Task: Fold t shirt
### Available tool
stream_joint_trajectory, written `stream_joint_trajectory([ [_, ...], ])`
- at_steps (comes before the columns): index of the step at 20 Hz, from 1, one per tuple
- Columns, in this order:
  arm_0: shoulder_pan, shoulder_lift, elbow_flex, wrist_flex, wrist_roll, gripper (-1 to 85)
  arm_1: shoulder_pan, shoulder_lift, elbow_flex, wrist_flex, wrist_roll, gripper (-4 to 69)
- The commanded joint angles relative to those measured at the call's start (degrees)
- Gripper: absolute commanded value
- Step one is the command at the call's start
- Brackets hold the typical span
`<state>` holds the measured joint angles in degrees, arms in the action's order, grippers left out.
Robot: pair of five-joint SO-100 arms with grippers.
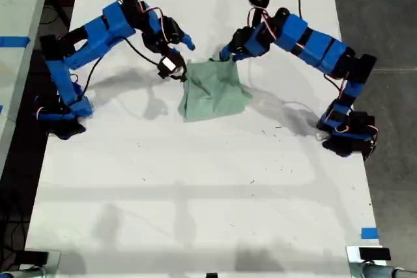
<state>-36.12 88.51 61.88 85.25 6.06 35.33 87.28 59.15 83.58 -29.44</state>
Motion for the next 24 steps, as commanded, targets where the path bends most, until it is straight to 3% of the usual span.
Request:
stream_joint_trajectory([
  [1, -5.6, 10.3, -1.5, 3.0, 2.5, 11.4, 6.1, 9.8, -1.1, 4.3, -3.1, 16.8],
  [6, -6.4, 27.4, 0.4, 5.7, 4.1, -0.2, 11.4, 22.3, 3.7, 14.1, -6.5, 16.4],
  [7, -4.0, 31.9, 3.1, 6.0, 4.0, -0.2, 10.0, 26.2, 6.6, 16.0, -6.6, 4.0],
  [9, 3.0, 43.9, 14.2, 6.0, 2.4, -0.2, 2.9, 39.8, 19.4, 15.5, -2.2, 1.0],
  [12, 19.5, 65.0, 36.1, 3.4, -8.1, -0.2, -11.5, 63.4, 43.6, 12.1, 9.5, 1.0],
  [14, 29.2, 73.9, 55.1, -2.0, -15.2, -0.2, -22.2, 76.4, 60.6, 4.7, 16.3, 1.0],
  [17, 42.8, 81.6, 87.4, -22.9, -22.1, -0.2, -28.6, 85.5, 79.0, -3.4, 19.2, 1.0],
  [19, 44.0, 84.6, 103.2, -32.8, -22.3, -0.3, -28.9, 93.6, 88.6, -5.3, 17.9, 1.0],
  [21, 40.8, 91.1, 111.4, -34.7, -17.0, -0.3, -26.9, 107.1, 98.9, -2.5, 16.5, 1.0],
  [23, 35.5, 104.2, 116.5, -30.1, -11.4, -0.3, -22.6, 113.9, 108.8, 2.2, 15.3, 1.1],
  [24, 32.3, 115.2, 118.8, -23.4, -10.1, -0.1, -21.9, 113.9, 112.5, 0.2, 15.7, 1.1],
])
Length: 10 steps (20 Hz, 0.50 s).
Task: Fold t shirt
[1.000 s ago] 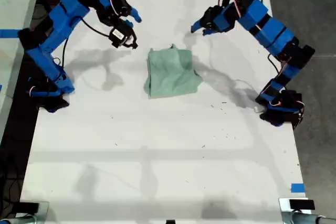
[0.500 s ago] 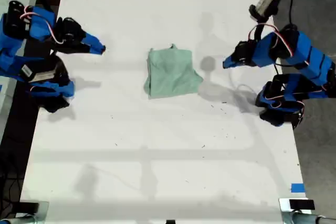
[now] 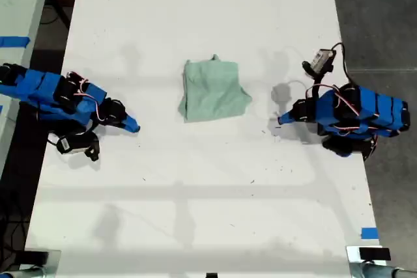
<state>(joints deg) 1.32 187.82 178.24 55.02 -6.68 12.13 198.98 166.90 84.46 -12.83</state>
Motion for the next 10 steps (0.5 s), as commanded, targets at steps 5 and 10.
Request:
stream_joint_trajectory([
  [5, -7.9, 18.5, 2.5, 7.7, 4.7, 0.2, 3.3, 2.2, 6.9, -1.8, 4.9, 1.1],
  [10, -11.6, 18.5, 3.8, 6.7, 3.4, 2.3, 5.9, 2.2, 8.2, -3.2, 3.6, 1.2],
])
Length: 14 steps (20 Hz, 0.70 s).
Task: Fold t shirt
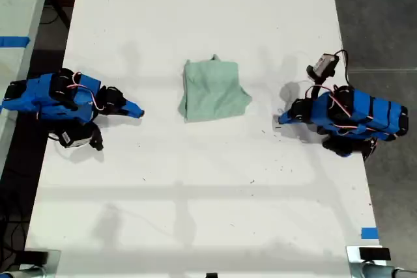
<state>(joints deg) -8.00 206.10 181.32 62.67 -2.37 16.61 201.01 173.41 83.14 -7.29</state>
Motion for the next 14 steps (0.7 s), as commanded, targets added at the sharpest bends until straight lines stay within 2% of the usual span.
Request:
stream_joint_trajectory([
  [1, -2.6, 0.3, 0.7, -1.1, -0.6, -0.1, 1.8, 0.2, 1.8, -2.0, -2.1, 1.2],
  [4, -3.6, 0.3, 0.2, -0.4, -2.1, -0.1, 3.1, 0.2, 1.8, -1.9, -4.7, 1.3],
  [6, -3.7, 0.3, 1.1, -1.1, -2.7, -0.1, 1.1, 0.2, 2.4, -5.5, -14.9, 4.5],
  [8, -2.0, 0.3, 2.4, -1.6, -5.7, -0.1, -0.4, 0.2, 4.0, -9.8, -19.2, 10.4],
  [9, -0.3, 0.3, 2.5, -1.5, -5.8, -0.1, 0.6, 0.2, 4.3, -10.4, -20.1, 9.9],
  [11, 0.3, 0.4, 2.5, -1.5, -5.9, 0.3, 4.0, 0.2, 4.1, -10.4, -15.1, 9.6],
  [14, 0.1, 0.4, 2.0, -1.2, -5.4, 11.4, 3.7, 0.2, 4.3, -6.2, -3.2, 9.9],
])
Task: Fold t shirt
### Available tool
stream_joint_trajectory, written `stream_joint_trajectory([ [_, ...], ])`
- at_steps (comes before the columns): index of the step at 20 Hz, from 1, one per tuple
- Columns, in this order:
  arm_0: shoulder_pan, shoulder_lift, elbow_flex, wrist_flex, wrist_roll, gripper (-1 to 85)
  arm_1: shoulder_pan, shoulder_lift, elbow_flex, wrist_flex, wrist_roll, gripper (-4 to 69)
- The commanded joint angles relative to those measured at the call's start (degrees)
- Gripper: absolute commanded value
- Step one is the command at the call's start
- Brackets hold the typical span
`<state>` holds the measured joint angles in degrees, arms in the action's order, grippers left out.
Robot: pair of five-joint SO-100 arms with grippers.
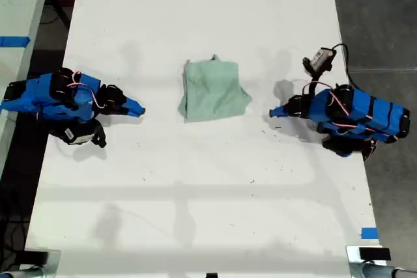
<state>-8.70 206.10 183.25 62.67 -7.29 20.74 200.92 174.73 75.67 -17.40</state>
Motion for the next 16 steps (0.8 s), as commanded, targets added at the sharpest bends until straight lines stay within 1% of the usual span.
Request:
stream_joint_trajectory([
  [1, 0.5, 0.4, 0.2, -1.2, 0.1, 11.8, -0.6, 0.2, 3.0, 1.4, 7.2, 10.0],
  [3, 0.1, 0.4, 0.4, -1.1, 1.1, 12.1, -0.4, 0.2, 3.0, 1.4, 7.0, 10.0],
  [16, 0.0, 0.4, 0.4, -1.1, 1.1, 12.1, -0.3, 0.2, 3.0, 1.4, 7.2, 10.1],
])
